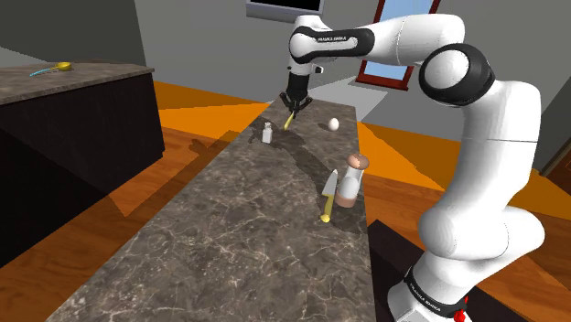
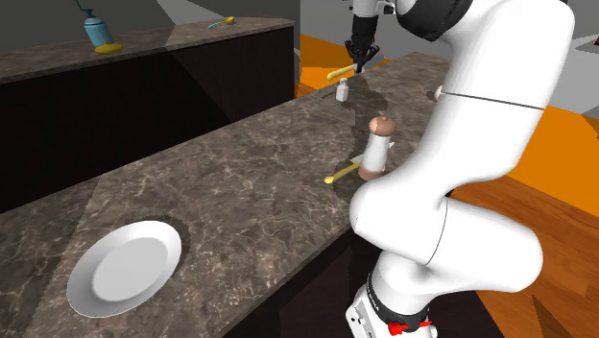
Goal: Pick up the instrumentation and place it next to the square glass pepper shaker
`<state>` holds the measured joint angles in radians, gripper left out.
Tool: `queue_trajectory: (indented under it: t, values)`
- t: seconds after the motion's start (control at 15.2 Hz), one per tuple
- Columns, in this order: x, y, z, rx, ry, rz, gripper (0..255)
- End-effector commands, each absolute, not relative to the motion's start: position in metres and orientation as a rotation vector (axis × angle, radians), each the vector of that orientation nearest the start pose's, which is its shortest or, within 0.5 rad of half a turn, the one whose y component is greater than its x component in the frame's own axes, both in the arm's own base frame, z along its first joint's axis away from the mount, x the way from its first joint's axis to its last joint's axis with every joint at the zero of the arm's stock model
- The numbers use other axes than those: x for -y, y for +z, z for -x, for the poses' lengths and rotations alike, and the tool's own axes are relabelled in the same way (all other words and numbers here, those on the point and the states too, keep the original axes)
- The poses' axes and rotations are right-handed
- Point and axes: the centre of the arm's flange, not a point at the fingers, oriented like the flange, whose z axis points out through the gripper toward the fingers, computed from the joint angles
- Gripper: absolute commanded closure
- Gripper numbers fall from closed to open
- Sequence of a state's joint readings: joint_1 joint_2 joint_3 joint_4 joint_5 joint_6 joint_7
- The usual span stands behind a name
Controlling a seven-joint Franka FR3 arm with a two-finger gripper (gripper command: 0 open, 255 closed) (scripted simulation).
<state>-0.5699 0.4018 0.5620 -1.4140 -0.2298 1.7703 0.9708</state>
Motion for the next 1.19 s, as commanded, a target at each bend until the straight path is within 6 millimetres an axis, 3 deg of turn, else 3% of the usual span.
queue_trajectory:
  t: [0.0, 0.26, 1.12]
  values:
    - [0.107, 0.495, -0.684, -1.473, -0.033, 2.784, 255]
    - [0.144, 0.495, -0.723, -1.473, -0.033, 2.784, 255]
    - [0.144, 0.427, -0.723, -1.473, -0.033, 2.784, 255]
